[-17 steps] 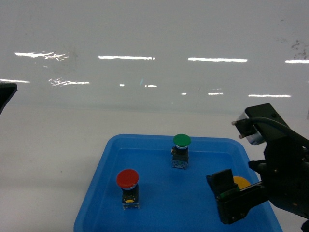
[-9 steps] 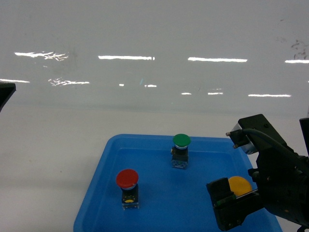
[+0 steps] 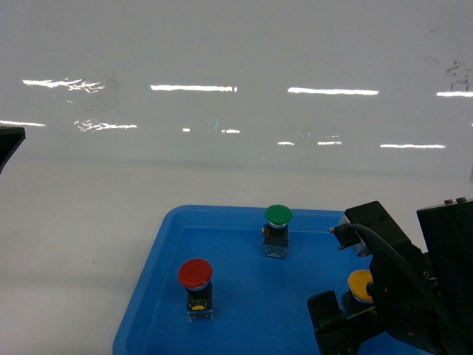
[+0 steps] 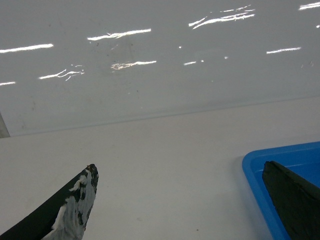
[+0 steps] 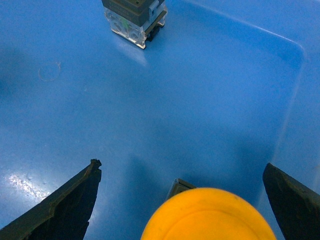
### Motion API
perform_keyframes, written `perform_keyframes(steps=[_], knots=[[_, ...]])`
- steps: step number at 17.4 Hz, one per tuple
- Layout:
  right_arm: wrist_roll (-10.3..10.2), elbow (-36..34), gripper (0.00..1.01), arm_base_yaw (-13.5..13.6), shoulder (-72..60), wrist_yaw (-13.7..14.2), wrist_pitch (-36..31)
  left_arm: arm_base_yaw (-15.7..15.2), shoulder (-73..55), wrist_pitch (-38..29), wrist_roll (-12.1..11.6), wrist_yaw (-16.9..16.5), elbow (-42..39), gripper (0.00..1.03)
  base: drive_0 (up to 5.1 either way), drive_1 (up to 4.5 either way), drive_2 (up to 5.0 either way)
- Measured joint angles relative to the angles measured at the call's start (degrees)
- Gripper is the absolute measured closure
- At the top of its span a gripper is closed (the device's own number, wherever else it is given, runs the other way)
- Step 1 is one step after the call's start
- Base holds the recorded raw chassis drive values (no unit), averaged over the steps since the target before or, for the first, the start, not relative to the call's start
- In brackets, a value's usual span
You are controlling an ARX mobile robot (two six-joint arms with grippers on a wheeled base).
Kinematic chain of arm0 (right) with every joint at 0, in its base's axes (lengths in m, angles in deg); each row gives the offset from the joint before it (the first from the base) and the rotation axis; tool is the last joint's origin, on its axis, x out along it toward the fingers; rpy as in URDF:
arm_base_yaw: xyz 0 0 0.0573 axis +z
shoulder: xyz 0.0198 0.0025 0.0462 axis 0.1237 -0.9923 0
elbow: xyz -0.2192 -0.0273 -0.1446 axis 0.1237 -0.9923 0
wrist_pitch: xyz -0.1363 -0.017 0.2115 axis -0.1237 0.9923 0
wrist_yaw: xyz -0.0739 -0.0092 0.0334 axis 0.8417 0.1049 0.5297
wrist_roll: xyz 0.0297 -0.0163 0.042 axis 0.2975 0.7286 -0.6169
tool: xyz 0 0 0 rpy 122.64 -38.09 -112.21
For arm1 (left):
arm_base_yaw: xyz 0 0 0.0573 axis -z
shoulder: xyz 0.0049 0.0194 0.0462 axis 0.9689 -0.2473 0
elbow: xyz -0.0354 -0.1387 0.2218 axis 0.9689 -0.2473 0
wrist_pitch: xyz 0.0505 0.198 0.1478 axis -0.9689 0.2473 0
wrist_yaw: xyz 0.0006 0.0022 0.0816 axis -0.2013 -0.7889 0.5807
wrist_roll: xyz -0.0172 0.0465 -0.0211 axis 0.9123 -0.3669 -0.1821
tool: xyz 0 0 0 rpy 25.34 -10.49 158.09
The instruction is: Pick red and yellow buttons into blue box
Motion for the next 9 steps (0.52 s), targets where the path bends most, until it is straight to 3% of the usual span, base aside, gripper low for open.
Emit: perform_keyframes(steps=[7, 9], knots=[[0.1, 1.6, 0.03, 1.4, -2.2, 0.9, -0.1, 0.0, 0.0, 0.0, 0.0, 0.0, 0.0, 0.05, 0.0, 0.0, 0.0], [1.4, 1.7, 0.03, 1.4, -3.2, 2.1, 0.0, 0.0, 0.0, 0.0, 0.0, 0.0, 0.0, 0.05, 0.0, 0.0, 0.0]])
